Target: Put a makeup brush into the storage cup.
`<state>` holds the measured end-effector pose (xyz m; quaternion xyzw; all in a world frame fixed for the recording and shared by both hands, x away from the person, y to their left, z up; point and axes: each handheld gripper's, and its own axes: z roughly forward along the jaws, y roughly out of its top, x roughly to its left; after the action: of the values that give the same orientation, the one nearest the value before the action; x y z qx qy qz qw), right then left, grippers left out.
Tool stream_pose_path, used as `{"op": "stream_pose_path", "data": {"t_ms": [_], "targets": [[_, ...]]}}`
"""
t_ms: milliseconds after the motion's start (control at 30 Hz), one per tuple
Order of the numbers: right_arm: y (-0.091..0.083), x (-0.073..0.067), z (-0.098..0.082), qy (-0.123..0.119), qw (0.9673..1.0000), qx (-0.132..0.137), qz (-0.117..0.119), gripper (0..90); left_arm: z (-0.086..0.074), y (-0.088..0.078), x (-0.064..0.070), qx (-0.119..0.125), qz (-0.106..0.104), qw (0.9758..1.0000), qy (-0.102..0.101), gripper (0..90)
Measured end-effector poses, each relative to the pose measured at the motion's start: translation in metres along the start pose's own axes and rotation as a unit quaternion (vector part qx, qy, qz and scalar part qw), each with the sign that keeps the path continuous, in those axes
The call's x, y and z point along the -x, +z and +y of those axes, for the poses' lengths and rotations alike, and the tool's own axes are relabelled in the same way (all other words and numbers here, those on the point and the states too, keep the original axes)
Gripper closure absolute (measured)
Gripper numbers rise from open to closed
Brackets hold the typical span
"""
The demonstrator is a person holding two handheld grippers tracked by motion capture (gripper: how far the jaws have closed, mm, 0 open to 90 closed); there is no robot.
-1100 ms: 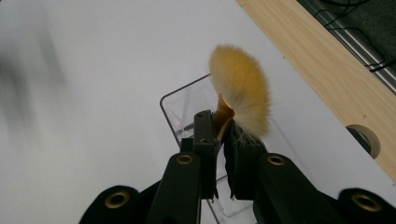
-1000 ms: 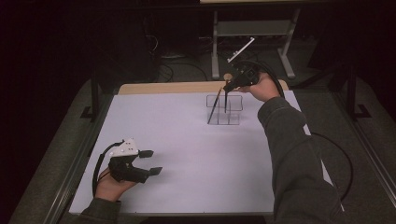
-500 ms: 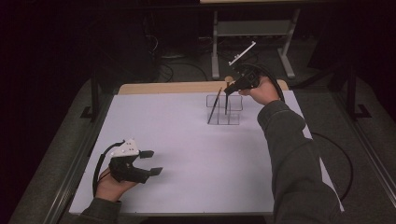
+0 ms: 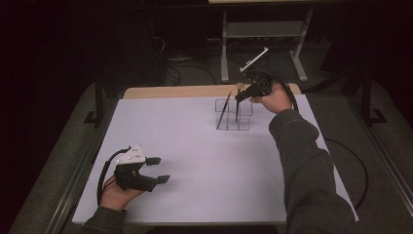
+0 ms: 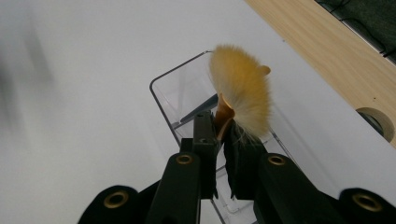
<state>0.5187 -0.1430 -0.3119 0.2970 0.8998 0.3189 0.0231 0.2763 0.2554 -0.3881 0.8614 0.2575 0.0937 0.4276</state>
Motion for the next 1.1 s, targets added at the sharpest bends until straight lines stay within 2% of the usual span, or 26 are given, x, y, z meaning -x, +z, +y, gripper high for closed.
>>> {"op": "stream_pose_path", "data": {"t_ms": [233,300,433,467,500,633,767,867,1100], "targets": [[0.001,-0.001,-0.006,0.005,0.9999,0.008,-0.006,81.2,0.0,0.001,0.001,-0.003,0.0,1.0,-0.001,27.9],[0.001,-0.001,-0.008,0.014,0.9997,0.014,-0.011,75.0,0.001,0.001,0.002,-0.002,0.001,1.0,-0.002,27.2],[-0.002,-0.001,-0.014,0.026,0.9993,0.023,-0.011,69.8,0.001,0.001,0.002,-0.002,0.004,1.0,0.002,27.0],[-0.003,-0.001,-0.016,0.026,0.9993,0.024,-0.011,68.9,0.001,0.001,0.003,0.001,0.003,1.0,-0.007,27.1],[-0.004,-0.001,-0.018,0.027,0.9992,0.025,-0.015,68.5,0.0,0.003,0.004,0.007,0.002,0.9999,-0.014,27.0],[-0.007,-0.004,-0.03,0.032,0.9989,0.032,-0.012,67.4,0.003,0.001,0.005,0.0,0.0,1.0,0.004,27.0],[-0.01,-0.007,-0.041,0.033,0.9986,0.039,-0.013,67.1,0.003,0.0,0.006,0.001,0.003,1.0,0.005,27.0],[-0.013,-0.01,-0.05,0.041,0.9981,0.045,-0.01,66.4,0.003,0.001,0.006,0.001,0.003,1.0,0.001,27.0],[-0.015,-0.015,-0.064,0.043,0.9974,0.057,-0.01,64.0,0.003,0.0,0.006,0.005,0.005,1.0,-0.006,26.8]]}}
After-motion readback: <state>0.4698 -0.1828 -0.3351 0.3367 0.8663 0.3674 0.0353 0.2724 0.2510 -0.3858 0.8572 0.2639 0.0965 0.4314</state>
